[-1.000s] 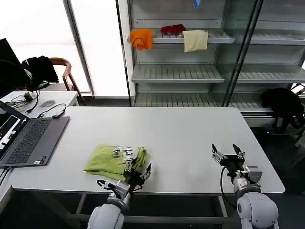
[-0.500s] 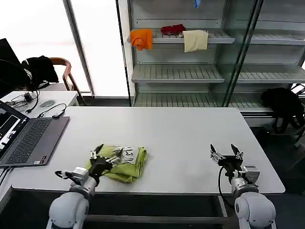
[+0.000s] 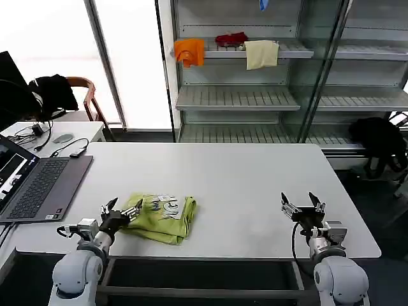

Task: Fold and organize the clothes.

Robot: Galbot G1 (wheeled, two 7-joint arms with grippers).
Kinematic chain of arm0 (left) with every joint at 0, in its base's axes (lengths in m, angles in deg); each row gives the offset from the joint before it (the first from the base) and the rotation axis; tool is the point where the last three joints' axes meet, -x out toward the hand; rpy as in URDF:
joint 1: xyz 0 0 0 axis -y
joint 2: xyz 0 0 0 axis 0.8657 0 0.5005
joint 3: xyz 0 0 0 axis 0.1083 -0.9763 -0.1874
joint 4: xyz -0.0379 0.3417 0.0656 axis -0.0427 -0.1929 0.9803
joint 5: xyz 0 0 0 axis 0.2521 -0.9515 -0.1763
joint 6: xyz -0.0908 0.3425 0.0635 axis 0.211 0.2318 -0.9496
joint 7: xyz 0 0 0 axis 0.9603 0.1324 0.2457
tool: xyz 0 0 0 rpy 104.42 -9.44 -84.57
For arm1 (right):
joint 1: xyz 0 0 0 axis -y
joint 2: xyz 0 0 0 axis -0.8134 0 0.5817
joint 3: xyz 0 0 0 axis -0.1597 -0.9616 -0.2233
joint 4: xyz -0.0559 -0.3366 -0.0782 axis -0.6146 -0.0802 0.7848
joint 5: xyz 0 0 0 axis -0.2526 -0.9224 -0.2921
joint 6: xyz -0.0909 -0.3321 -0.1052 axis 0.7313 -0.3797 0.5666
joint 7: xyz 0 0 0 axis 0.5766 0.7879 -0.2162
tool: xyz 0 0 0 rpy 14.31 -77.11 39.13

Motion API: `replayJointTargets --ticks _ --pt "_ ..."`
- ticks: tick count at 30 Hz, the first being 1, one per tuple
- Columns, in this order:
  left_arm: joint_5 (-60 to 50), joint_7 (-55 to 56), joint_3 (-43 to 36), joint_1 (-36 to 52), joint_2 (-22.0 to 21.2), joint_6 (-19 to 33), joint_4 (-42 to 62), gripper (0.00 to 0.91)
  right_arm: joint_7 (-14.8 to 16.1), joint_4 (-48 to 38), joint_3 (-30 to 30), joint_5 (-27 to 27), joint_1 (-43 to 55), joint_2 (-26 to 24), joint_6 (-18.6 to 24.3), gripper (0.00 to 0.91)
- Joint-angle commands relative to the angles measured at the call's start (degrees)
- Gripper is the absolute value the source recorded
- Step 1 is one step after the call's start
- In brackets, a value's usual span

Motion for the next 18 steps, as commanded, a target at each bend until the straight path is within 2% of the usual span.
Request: replayJointTargets --ticks 1,6,11,13,15,16,17,18 --pt "1.1 -0.6 1.6 0.8 0.3 -0.2 4.8 0.907 0.0 0.0 0.1 0.0 0.0 -0.1 0.0 0.907" --pt "0.6 -0.6 1.2 0.6 -0.1 -0.2 4.5 0.907 -0.2 -0.2 0.1 0.1 0.1 -0.1 0.0 0.907" --pt "0.7 -0.9 1.1 0.6 -0.3 -0.9 4.5 0.806 -0.1 -0.3 0.1 0.2 0.1 -0.1 0.0 0.907" --pt "0.9 -1.2 1.1 0.5 -0.4 -1.1 4.5 0.746 -0.1 -0.3 0.2 0.2 0.1 -0.1 0.0 0.907" --pt "1.4 -1.8 1.2 0.3 -0.5 -1.4 4.4 0.645 -0.2 -0.3 0.2 0.2 0.1 -0.2 0.1 0.907" --pt "1.6 -1.9 1.2 0.2 -0.4 -1.7 4.4 0.554 -0.2 -0.2 0.3 0.3 0.1 -0.2 0.1 0.907" --pt "1.8 -2.1 1.2 0.2 -0.4 -1.9 4.3 0.514 -0.2 -0.2 0.3 0.2 0.1 -0.2 0.1 0.907" --pt "2.1 -2.2 1.2 0.1 -0.4 -2.0 4.3 0.403 -0.2 -0.2 0.3 0.2 0.0 -0.2 0.1 0.907"
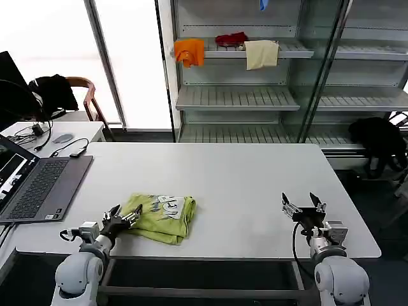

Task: Fold and organize the clothes.

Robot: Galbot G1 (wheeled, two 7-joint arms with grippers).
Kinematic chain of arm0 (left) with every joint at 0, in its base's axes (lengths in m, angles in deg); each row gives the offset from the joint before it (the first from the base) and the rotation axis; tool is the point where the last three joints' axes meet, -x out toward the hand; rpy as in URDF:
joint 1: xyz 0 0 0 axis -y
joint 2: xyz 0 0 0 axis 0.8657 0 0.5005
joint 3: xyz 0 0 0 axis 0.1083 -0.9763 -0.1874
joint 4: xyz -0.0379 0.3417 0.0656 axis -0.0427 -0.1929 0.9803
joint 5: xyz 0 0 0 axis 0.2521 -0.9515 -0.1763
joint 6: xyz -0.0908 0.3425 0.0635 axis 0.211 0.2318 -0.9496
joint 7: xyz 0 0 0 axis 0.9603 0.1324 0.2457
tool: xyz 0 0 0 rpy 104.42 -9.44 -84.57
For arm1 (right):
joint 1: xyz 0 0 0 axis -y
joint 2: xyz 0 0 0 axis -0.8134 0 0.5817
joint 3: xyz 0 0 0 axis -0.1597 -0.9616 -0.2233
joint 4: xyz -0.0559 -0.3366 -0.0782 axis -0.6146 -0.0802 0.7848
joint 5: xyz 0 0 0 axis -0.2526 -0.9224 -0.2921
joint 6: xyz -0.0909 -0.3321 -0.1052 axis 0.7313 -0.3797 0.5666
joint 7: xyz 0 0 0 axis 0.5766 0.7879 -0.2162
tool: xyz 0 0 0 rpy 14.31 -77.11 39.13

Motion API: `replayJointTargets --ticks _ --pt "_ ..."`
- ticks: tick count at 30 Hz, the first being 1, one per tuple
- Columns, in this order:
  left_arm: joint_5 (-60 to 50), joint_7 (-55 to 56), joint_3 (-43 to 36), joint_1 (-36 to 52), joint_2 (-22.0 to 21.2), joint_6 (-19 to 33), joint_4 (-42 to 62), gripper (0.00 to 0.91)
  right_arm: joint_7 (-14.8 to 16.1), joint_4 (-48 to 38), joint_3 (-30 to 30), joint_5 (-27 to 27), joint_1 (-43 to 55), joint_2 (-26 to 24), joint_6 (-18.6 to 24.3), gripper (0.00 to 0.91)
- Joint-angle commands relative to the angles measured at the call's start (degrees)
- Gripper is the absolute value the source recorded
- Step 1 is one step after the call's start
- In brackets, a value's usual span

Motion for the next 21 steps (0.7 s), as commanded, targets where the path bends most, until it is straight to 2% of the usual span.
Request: replayJointTargets --ticks 1,2,4,7,17,21 --pt "1.5 -1.0 0.5 -0.2 0.2 -1.2 0.7 0.353 -0.1 0.1 0.1 0.1 -0.1 0.0 0.0 0.907" --pt "1.6 -1.2 0.5 -0.2 0.1 -1.2 0.6 0.252 -0.1 0.2 0.1 0.1 -0.1 0.1 0.0 0.907" --pt "2.3 -1.3 0.6 -0.3 0.1 -1.5 0.3 0.131 -0.1 0.3 0.1 0.1 -0.2 0.1 0.0 0.907" --pt "3.1 -1.2 0.7 -0.2 0.1 -2.1 0.3 0.020 -0.3 0.5 0.1 0.1 -0.2 0.2 0.0 0.907" --pt "3.0 -0.8 0.7 -0.8 0.1 -2.0 -0.5 0.020 -0.6 1.1 0.1 0.1 -0.7 0.4 0.0 0.907" --pt "-2.6 -0.8 1.1 -1.4 0.0 1.8 -1.9 0.020 -0.6 1.4 0.3 0.1 -0.9 0.3 0.0 0.907"
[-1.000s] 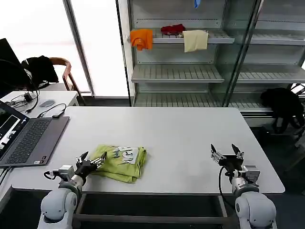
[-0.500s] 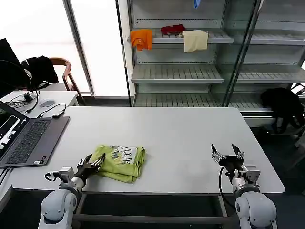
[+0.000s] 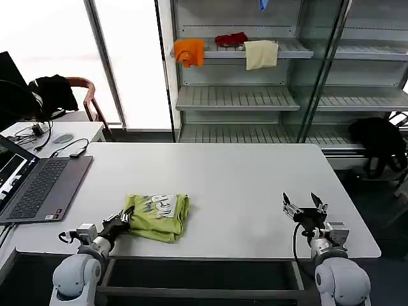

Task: Fold and organize the clothes.

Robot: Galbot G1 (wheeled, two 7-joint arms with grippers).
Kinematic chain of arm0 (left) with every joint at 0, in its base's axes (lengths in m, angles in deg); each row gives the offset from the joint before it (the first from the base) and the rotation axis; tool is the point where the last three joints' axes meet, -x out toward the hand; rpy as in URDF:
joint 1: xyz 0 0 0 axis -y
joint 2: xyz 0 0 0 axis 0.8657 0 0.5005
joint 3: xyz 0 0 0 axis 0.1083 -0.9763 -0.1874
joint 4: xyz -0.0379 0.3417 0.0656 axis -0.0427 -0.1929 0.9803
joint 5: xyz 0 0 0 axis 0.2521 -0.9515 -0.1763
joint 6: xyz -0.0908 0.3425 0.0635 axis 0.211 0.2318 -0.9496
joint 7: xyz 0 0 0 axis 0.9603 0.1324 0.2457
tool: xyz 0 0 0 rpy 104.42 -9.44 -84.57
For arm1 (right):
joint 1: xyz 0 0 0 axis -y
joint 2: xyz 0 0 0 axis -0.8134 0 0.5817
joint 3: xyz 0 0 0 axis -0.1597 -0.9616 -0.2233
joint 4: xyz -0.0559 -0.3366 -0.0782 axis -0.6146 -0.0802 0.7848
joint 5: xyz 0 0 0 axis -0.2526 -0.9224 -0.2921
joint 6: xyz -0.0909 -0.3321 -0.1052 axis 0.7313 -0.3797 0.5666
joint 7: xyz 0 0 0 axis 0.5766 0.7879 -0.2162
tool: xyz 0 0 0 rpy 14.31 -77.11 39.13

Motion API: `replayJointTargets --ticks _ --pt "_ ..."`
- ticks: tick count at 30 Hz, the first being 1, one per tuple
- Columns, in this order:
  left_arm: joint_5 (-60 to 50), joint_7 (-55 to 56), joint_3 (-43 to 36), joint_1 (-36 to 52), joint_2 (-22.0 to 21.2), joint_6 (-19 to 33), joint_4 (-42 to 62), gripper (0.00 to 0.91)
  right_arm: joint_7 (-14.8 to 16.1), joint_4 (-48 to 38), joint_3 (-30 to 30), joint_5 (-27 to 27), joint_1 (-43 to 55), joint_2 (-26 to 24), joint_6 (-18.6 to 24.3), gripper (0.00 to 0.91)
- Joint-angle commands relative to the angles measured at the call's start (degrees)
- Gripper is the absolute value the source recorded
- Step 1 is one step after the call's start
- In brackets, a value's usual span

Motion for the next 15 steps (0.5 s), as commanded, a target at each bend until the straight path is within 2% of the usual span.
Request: replayJointTargets --ticks 1,5,8,10,15 --pt "-6.8 0.0 0.9 -0.6 -0.1 4.4 -1.6 0.020 -0.1 0.3 0.2 0.1 -0.2 -0.1 0.0 0.907" --pt "-15.7 -0.8 3.6 -0.2 1.3 8.7 -4.0 0.010 0.0 0.4 0.5 0.4 -0.5 -0.3 0.0 0.907" --pt "-23.0 -2.6 7.2 1.2 4.0 11.4 -4.9 0.010 0.0 0.4 0.6 0.6 -0.6 -0.5 0.1 0.907" --pt "-27.7 -4.3 9.6 2.8 7.4 13.0 -5.5 0.010 0.0 0.2 0.6 0.8 -0.7 -0.6 0.3 0.907" --pt "-34.4 -8.2 12.8 7.4 15.2 12.5 -6.1 0.020 0.0 -0.4 0.3 0.9 -0.7 -0.4 0.8 0.907"
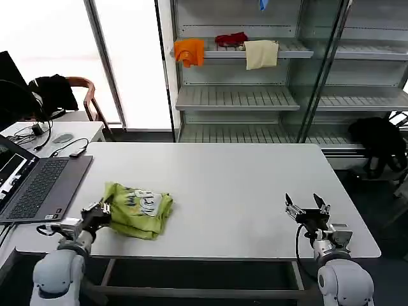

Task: Fold and organize the clothes.

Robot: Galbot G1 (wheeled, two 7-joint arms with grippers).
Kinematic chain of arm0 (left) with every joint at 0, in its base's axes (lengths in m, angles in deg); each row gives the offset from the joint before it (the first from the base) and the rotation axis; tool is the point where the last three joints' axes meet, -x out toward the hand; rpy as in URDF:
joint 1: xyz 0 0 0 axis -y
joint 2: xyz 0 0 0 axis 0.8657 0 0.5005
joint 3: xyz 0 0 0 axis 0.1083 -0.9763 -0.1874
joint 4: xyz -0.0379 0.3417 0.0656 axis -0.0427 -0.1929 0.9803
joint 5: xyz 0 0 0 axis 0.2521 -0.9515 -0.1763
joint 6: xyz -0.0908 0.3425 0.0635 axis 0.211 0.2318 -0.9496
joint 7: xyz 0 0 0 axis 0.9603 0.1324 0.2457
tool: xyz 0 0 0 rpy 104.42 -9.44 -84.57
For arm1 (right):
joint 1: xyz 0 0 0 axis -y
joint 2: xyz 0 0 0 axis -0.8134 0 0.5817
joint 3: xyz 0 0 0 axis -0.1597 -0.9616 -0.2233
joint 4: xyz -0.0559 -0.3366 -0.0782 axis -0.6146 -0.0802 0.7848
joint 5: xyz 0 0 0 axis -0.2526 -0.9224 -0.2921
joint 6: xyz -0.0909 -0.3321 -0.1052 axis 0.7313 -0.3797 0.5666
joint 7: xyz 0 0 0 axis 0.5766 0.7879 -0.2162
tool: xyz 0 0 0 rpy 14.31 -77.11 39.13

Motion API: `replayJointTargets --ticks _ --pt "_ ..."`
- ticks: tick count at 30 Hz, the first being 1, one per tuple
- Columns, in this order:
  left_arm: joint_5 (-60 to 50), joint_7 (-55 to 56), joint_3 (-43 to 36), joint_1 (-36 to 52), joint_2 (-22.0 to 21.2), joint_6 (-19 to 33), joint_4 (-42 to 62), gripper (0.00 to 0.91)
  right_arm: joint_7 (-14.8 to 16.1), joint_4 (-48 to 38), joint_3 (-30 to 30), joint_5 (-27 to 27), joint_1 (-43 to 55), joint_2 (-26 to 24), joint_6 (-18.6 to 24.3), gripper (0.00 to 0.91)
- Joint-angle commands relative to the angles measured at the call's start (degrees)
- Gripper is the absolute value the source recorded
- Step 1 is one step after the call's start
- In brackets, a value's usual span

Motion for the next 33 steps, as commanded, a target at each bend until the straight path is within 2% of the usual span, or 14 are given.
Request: replayJointTargets --ticks 1,6,10,14,18,23,26,32,33 --pt "-21.0 -6.3 8.0 7.2 13.4 5.0 -2.6 0.020 0.0 -0.7 -0.3 0.1 0.0 0.2 0.4 0.907" --pt "-23.6 -8.8 7.1 10.3 17.3 3.7 -4.2 0.071 0.1 -1.1 -0.5 0.1 0.1 0.3 0.7 0.907" --pt "-25.0 -10.3 4.8 8.6 17.0 3.7 -7.4 0.081 0.1 -1.4 -0.2 0.2 -0.1 0.1 1.0 0.907" --pt "-30.5 -10.4 -0.8 3.3 10.7 6.4 -9.9 0.111 0.1 -2.0 0.1 0.3 -0.6 0.2 1.5 0.907" --pt "-39.5 -8.0 -9.7 -1.6 2.7 12.7 -6.1 0.151 0.1 -2.3 0.6 0.4 -1.4 0.2 2.0 0.907" --pt "-42.6 -5.8 -16.1 -4.3 -2.8 14.5 -2.1 0.161 0.1 -2.5 1.8 1.0 -2.4 -0.3 2.4 0.907" --pt "-41.0 -5.2 -19.5 -4.3 -4.8 12.9 -2.3 0.171 0.1 -2.5 2.6 1.5 -2.9 -0.8 2.6 0.907" --pt "-30.4 -3.3 -26.6 -1.7 -4.0 3.7 -5.9 0.212 0.0 -2.2 2.7 1.5 -2.8 -0.8 2.5 0.907" --pt "-28.3 -2.6 -27.8 -1.1 -3.8 2.6 -6.2 0.252 0.0 -2.2 2.7 1.5 -2.8 -0.7 2.5 0.907"
